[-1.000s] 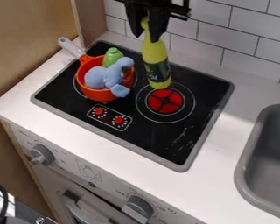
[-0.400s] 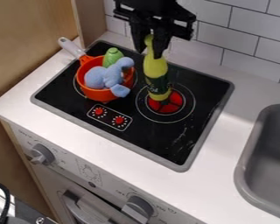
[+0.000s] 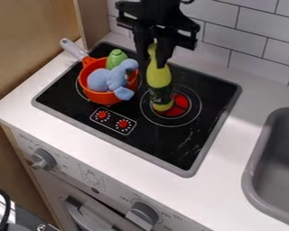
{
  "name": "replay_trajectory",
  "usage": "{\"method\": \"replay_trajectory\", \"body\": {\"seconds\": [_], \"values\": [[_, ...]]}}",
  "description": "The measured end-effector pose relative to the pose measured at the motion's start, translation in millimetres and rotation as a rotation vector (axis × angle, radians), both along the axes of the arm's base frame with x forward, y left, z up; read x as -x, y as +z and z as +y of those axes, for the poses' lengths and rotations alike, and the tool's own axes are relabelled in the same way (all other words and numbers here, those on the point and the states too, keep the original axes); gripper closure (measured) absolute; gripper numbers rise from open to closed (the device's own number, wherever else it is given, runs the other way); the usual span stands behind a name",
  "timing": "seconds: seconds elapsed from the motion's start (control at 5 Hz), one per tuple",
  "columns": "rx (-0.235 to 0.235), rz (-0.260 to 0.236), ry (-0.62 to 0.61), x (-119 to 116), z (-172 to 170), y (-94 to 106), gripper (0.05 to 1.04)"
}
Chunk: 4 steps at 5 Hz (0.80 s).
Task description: Take the yellow bottle with black label and put it on the right burner
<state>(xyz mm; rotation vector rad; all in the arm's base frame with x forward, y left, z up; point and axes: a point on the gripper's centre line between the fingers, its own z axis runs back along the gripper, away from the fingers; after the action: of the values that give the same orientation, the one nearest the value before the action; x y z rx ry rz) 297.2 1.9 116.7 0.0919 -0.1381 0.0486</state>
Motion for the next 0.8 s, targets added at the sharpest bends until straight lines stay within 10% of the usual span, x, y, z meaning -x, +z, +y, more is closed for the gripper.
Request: {"method": "replay_trajectory", "body": {"seconds": [0.4, 0.8], "values": [[0.0, -0.013, -0.009, -2.4, -0.2, -0.1, 0.169], [-0.002, -0.018, 0.005, -6.6, -0.7, 2.1, 0.083]]}}
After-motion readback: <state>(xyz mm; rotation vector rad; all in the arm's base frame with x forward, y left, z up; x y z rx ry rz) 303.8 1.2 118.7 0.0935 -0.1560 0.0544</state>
